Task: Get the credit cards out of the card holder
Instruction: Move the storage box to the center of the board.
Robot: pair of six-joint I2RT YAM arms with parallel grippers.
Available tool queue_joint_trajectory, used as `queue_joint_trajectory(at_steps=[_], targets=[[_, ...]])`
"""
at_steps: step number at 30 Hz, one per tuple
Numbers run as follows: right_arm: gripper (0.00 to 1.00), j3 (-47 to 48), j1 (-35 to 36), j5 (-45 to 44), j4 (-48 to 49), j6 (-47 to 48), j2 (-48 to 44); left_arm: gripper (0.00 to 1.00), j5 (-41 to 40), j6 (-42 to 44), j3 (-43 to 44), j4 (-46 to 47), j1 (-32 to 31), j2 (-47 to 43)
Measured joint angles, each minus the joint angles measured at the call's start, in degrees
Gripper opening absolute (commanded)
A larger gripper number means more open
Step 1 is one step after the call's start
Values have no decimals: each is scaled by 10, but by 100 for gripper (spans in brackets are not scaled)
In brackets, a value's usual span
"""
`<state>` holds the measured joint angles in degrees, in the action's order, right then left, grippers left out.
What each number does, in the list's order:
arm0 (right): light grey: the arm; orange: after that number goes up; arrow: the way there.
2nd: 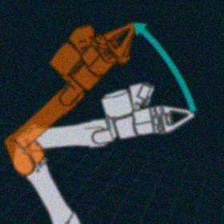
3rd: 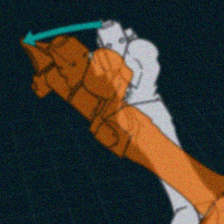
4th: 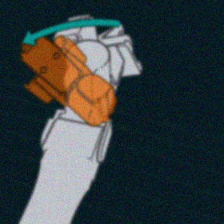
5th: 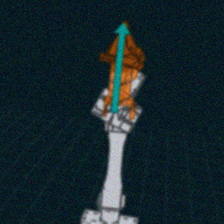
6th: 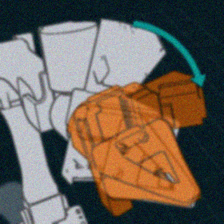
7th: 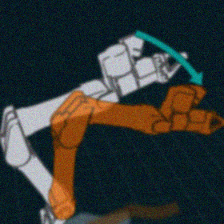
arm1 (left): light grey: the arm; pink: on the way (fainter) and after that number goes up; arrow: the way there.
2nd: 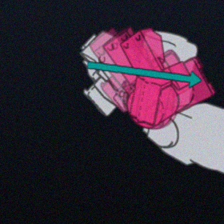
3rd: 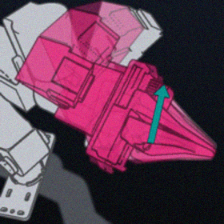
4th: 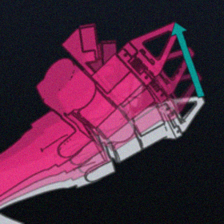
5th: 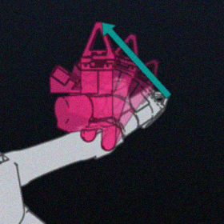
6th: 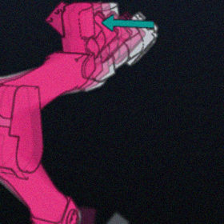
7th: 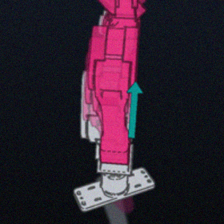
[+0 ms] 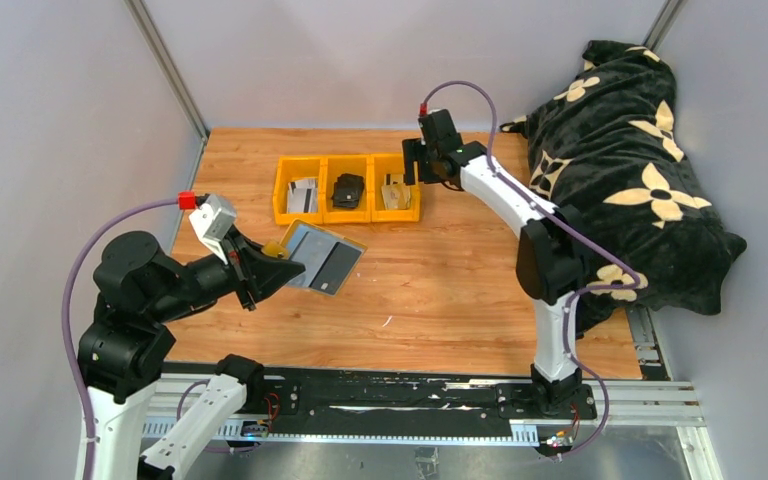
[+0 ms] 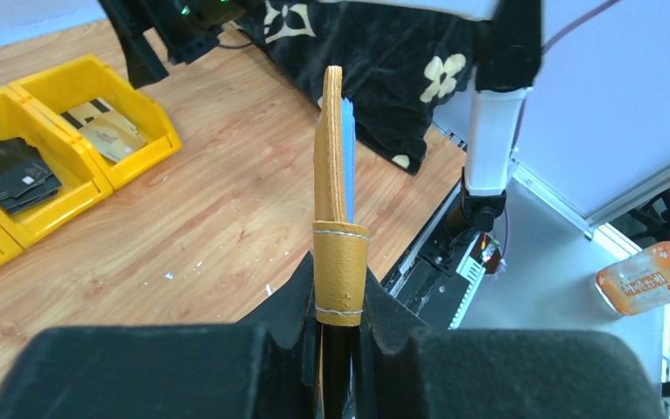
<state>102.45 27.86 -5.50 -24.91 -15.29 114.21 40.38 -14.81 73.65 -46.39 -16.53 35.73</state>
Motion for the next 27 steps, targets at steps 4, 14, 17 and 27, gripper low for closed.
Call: queue_joint_trajectory(at_steps=[4, 14, 17, 27], targets=[[66, 49, 0, -12, -11, 4, 77, 0, 3, 0, 5, -1, 0, 0], [29, 59, 0, -25, -17, 8, 121, 0, 4, 3, 12, -4, 0, -1], [26, 26, 0, -26, -5, 7, 103, 0, 4, 5, 12, -5, 0, -1], [24, -177, 0, -36, 39, -4, -32, 0, 8, 5, 15, -5, 0, -1]])
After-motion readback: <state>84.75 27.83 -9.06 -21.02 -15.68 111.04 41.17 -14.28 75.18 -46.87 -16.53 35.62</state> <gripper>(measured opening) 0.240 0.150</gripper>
